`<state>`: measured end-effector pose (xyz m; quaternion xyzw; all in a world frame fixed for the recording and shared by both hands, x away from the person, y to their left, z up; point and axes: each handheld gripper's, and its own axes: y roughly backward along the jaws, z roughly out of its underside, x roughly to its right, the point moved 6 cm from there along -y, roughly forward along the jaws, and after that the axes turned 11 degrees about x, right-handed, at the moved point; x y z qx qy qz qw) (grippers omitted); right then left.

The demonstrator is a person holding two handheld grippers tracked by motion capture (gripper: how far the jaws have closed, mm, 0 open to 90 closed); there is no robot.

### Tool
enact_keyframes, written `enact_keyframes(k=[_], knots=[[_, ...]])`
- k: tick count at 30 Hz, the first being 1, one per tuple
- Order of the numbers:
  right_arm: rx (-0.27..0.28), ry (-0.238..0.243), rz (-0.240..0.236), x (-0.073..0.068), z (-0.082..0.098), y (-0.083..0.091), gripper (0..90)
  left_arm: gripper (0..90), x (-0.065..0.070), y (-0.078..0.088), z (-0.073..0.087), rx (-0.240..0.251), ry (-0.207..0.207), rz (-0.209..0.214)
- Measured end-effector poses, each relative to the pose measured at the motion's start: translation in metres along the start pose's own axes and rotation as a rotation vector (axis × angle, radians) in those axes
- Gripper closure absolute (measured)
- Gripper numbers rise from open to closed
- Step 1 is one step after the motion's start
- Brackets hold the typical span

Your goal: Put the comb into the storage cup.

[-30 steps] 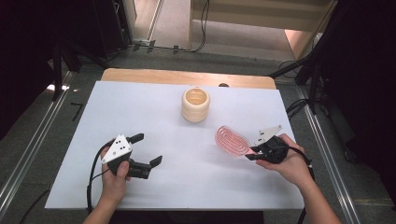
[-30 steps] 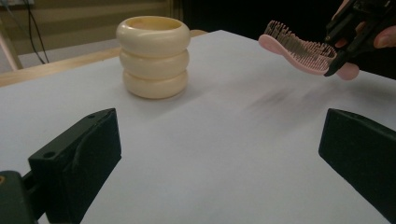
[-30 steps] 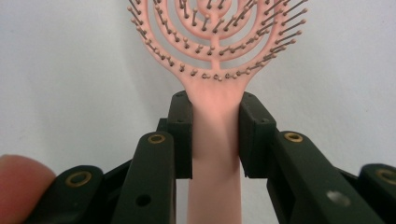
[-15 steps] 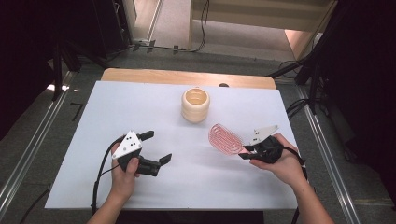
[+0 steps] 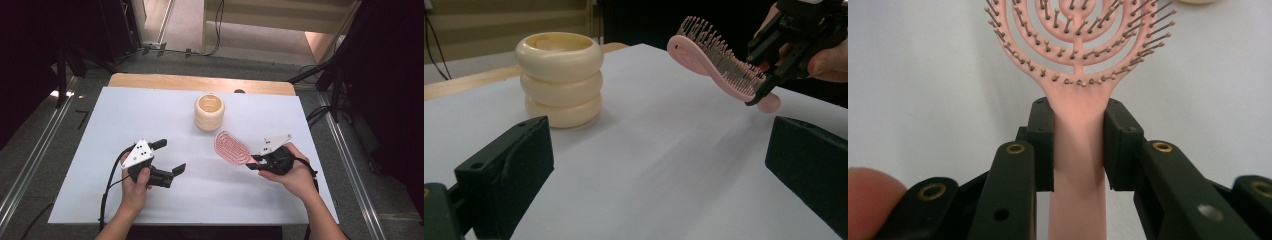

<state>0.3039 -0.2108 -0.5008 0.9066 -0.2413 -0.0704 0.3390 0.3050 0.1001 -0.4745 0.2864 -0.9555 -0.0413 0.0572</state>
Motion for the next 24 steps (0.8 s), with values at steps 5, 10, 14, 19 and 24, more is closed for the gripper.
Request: enact_keyframes(k=[5, 10, 14, 19, 24], knots=[[0.012, 0.005, -0.005, -0.004, -0.004, -0.004, 68.1, 0.0, 0.002, -0.002, -0.001, 0.004, 0.002, 0.007], [0.032, 0.003, -0.01, -0.007, -0.008, -0.006, 68.1, 0.0, 0.003, -0.005, -0.001, 0.006, 0.007, 0.011], [0.057, 0.006, -0.009, -0.01, -0.012, -0.009, 68.1, 0.0, 0.004, -0.007, -0.002, 0.015, 0.03, 0.025], [0.087, 0.005, -0.002, -0.013, -0.018, -0.013, 68.1, 0.2, 0.007, -0.011, -0.004, 0.031, 0.058, 0.039], [0.114, 0.007, 0.003, -0.017, -0.024, -0.017, 68.1, 9.6, 0.01, -0.017, -0.009, 0.049, 0.104, 0.051]])
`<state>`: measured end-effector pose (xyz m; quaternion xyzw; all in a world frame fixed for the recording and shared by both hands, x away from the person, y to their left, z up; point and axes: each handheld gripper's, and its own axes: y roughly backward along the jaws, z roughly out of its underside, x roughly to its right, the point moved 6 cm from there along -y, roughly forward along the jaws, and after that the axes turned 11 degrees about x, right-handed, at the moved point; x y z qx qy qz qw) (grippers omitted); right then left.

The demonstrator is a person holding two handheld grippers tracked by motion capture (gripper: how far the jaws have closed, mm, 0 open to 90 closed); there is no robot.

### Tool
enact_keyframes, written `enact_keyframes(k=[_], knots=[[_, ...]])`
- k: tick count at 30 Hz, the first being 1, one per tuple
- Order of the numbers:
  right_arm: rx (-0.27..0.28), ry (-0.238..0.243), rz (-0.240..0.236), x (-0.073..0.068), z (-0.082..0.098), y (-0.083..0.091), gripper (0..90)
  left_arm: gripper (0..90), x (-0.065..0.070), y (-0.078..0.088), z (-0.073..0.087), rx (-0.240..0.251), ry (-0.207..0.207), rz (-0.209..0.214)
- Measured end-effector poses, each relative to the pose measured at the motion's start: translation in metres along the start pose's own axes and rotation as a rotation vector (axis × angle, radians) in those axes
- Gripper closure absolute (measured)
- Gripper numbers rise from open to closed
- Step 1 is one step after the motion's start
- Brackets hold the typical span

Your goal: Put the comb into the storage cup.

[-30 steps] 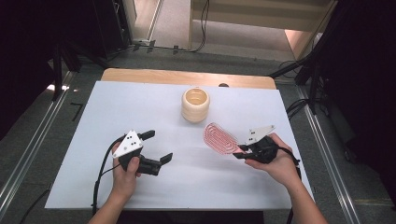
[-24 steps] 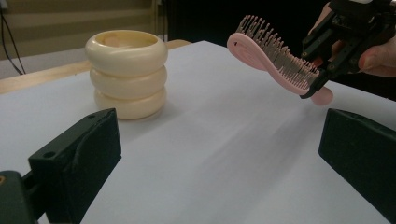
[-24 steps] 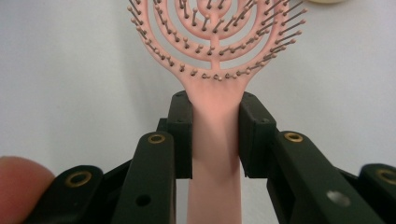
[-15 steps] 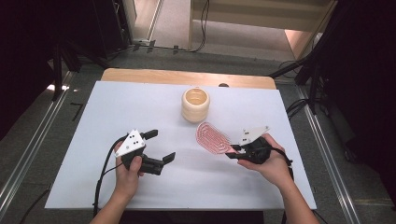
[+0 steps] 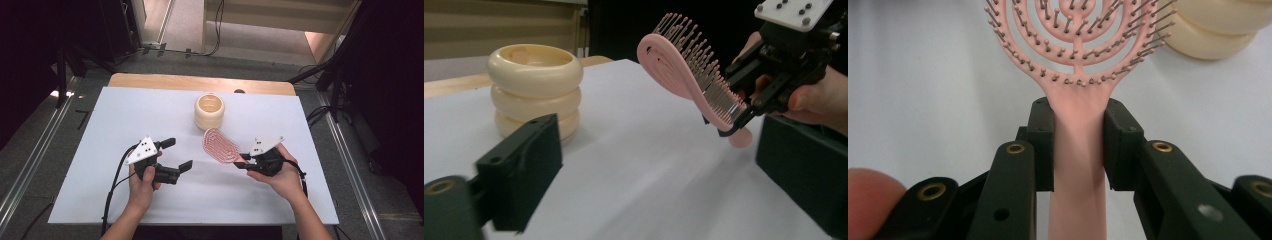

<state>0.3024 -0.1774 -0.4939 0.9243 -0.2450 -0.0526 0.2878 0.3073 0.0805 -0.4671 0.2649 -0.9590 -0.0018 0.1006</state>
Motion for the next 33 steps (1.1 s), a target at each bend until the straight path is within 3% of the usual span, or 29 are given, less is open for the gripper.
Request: enact_keyframes(k=[9, 19, 33], knots=[[0.065, 0.003, 0.034, -0.007, -0.009, -0.008, 68.1, 9.8, 0.006, -0.009, -0.002, 0.017, 0.074, 0.019], [0.13, -0.018, 0.076, -0.014, -0.012, -0.019, 68.1, 9.8, 0.01, -0.014, -0.006, 0.032, 0.096, 0.037], [0.173, -0.029, 0.11, -0.026, -0.016, -0.032, 68.1, 11.0, 0.016, -0.024, -0.007, 0.035, 0.136, 0.035]])
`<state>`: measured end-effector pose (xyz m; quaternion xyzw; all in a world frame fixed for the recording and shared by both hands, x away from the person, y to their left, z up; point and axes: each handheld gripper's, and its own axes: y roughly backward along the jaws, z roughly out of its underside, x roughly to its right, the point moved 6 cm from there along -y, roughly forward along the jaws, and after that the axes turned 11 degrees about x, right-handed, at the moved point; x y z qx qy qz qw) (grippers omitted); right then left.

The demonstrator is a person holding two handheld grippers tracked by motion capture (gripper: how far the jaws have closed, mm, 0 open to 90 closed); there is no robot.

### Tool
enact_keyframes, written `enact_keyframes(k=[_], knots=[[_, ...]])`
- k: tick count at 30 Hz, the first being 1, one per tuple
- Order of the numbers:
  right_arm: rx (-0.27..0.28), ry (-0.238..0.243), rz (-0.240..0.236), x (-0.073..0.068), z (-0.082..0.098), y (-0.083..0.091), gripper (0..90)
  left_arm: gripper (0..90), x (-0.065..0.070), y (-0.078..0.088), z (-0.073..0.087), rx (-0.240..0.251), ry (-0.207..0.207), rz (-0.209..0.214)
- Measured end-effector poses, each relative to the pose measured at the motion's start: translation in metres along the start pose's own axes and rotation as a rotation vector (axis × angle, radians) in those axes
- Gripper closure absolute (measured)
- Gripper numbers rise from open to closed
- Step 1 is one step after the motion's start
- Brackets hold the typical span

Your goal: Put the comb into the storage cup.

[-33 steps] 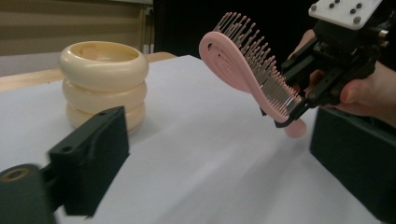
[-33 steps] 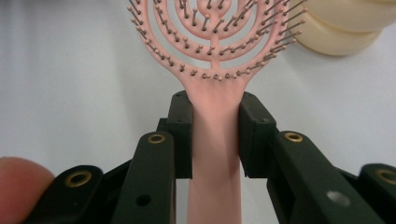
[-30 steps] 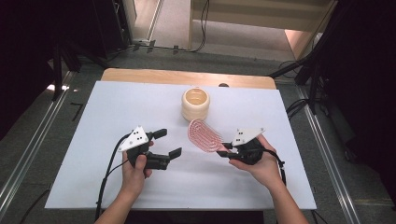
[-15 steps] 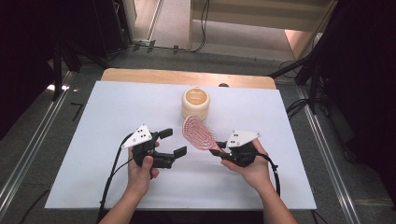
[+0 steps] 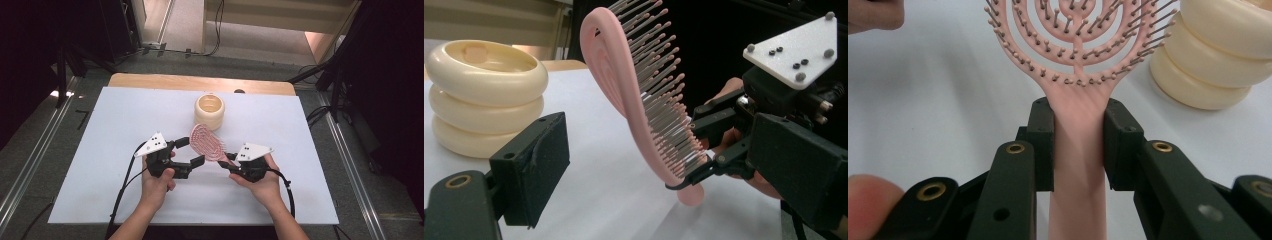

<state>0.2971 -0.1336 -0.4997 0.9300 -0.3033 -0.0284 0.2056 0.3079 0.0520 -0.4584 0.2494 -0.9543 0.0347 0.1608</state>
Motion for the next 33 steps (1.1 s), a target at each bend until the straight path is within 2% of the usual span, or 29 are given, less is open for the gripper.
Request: enact_keyframes(k=[7, 15, 20, 26, 31, 33], knots=[[0.017, 0.008, 0.005, -0.005, -0.002, -0.005, 68.1, 15.6, 0.001, -0.006, 0.001, -0.004, 0.013, -0.033], [0.027, 0.006, 0.02, -0.01, -0.002, -0.008, 68.1, 20.1, 0.0, -0.011, 0.002, -0.021, 0.03, -0.092], [0.029, 0.014, 0.023, -0.014, -0.002, -0.011, 68.0, 21.1, 0.0, -0.014, 0.002, -0.024, 0.047, -0.102], [0.034, 0.017, 0.023, -0.018, -0.003, -0.014, 68.0, 26.4, -0.003, -0.014, 0.0, 0.0, 0.078, -0.127], [0.045, 0.016, 0.03, -0.021, -0.004, -0.015, 68.0, 31.5, -0.004, -0.014, -0.002, 0.012, 0.071, -0.148], [0.048, 0.019, 0.026, -0.022, -0.004, -0.016, 68.0, 34.3, -0.004, -0.014, -0.002, 0.011, 0.077, -0.14]])
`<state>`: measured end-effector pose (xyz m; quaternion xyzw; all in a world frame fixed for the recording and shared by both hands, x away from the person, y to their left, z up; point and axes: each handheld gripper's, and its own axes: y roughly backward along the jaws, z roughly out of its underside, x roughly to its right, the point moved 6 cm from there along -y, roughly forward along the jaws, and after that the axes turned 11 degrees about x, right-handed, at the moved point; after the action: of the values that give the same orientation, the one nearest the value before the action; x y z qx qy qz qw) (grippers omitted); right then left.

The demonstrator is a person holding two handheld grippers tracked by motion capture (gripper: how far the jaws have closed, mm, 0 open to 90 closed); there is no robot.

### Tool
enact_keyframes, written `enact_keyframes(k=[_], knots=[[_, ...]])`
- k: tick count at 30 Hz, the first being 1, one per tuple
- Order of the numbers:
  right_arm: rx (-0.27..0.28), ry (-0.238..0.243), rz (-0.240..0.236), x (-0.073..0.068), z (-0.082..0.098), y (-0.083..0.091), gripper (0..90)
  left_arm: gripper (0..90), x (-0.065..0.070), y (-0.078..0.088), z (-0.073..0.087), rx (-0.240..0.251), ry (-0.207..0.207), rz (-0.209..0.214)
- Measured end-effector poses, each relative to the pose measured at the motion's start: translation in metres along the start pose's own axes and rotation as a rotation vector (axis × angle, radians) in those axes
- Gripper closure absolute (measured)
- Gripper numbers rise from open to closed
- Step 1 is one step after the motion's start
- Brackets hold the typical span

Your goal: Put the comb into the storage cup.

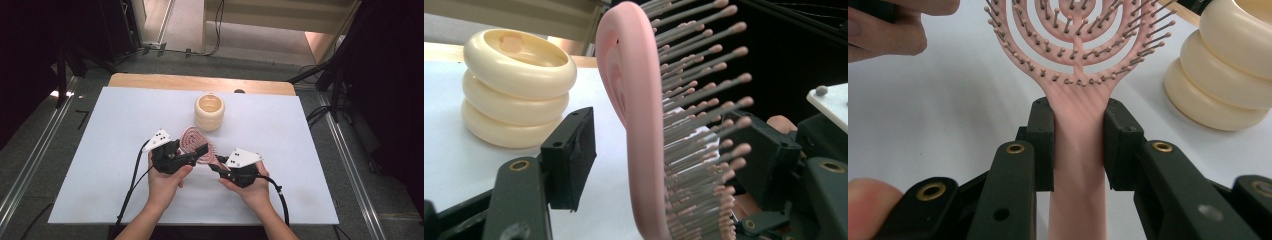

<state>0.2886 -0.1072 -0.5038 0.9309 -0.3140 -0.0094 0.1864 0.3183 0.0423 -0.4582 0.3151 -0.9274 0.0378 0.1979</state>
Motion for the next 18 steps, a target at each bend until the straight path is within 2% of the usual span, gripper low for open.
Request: enact_keyframes(k=[9, 18], knots=[[0.012, 0.003, 0.001, -0.005, -0.0009, -0.0031, 68.0, 45.6, -0.0013, -0.0006, 0.0017, -0.009, 0.022, 0.015], [0.021, 0.013, 0.008, -0.0075, 0.0005, -0.0045, 68.0, 50.3, -0.0025, -0.0002, 0.0024, -0.022, 0.041, 0.005]])
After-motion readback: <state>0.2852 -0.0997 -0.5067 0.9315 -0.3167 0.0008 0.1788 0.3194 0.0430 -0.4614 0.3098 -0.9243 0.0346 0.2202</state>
